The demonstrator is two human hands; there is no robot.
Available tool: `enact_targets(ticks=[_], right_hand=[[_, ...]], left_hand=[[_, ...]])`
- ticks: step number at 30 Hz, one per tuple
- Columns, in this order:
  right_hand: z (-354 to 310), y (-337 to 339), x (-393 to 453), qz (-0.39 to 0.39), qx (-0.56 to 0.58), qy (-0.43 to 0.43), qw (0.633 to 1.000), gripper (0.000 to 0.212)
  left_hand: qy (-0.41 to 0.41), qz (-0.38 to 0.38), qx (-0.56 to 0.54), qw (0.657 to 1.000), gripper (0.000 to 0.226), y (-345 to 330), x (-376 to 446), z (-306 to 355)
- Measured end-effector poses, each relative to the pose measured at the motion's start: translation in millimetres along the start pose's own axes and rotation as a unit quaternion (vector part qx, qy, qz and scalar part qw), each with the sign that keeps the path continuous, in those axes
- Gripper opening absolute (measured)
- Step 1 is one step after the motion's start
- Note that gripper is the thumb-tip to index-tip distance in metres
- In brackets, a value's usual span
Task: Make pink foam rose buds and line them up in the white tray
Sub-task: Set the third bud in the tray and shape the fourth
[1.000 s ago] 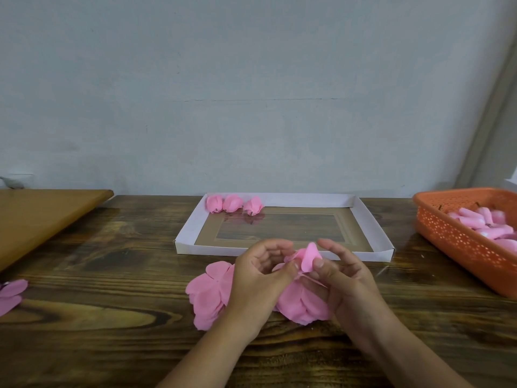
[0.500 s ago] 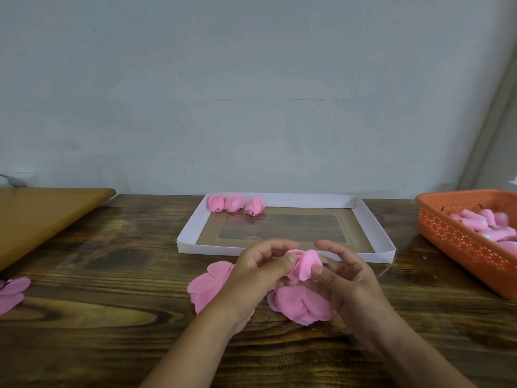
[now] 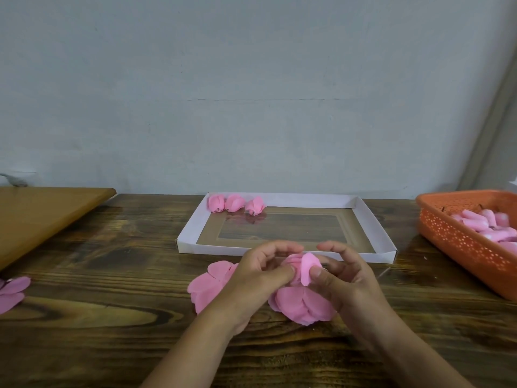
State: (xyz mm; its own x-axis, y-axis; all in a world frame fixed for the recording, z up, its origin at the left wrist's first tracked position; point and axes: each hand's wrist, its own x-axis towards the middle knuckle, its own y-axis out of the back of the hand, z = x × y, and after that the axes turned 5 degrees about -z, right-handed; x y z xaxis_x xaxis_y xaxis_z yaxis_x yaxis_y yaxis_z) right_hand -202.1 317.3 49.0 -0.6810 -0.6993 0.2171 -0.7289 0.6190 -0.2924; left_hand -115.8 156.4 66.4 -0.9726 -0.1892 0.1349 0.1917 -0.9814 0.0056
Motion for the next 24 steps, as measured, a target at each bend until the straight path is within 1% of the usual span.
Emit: enact_targets(ticks=[3, 8, 11, 13, 15, 18, 20, 24], right_hand=[[-0.3, -0.9, -1.5, -0.001, -0.016, 0.005, 1.0, 0.046], [2.0, -2.4, -2.1, -0.001, -0.037, 0.011, 0.999, 0.036], [3.5, -3.6, -1.9, -0.001, -0.049, 0.017, 0.999, 0.037], [3.4, -5.0, -1.8, 0.002, -0.05, 0.02, 0.999, 0.041], [3.5, -5.4, -1.3, 0.001, -0.049, 0.022, 0.999, 0.04], [4.3, -3.4, -1.0, -0.003, -0.044, 0.02, 0.999, 0.038], [4.5, -2.0, -0.8, 0.0, -0.044, 0.012, 0.999, 0.044], [4.5, -1.8, -0.6, -0.002, -0.051, -0.004, 0.999, 0.052]], left_hand=[[0.004, 0.013, 0.013, 1.0, 0.026, -0.7, -0.2, -1.1], [0.013, 0.043, 0.025, 0.999, 0.019, -0.6, 1.7, -2.7], [0.021, 0.062, 0.014, 0.998, 0.011, -1.4, 2.5, -4.0], [0.021, 0.072, 0.005, 0.997, 0.012, -2.8, 2.4, -4.1], [0.022, 0.075, 0.01, 0.997, 0.011, -3.6, 2.5, -4.4], [0.026, 0.055, 0.026, 0.998, 0.013, -2.4, 2.1, -4.7], [0.031, 0.036, 0.028, 0.999, 0.014, -1.0, 1.4, -3.9], [0.039, 0.024, 0.043, 0.998, 0.018, 1.1, 1.2, -3.0]])
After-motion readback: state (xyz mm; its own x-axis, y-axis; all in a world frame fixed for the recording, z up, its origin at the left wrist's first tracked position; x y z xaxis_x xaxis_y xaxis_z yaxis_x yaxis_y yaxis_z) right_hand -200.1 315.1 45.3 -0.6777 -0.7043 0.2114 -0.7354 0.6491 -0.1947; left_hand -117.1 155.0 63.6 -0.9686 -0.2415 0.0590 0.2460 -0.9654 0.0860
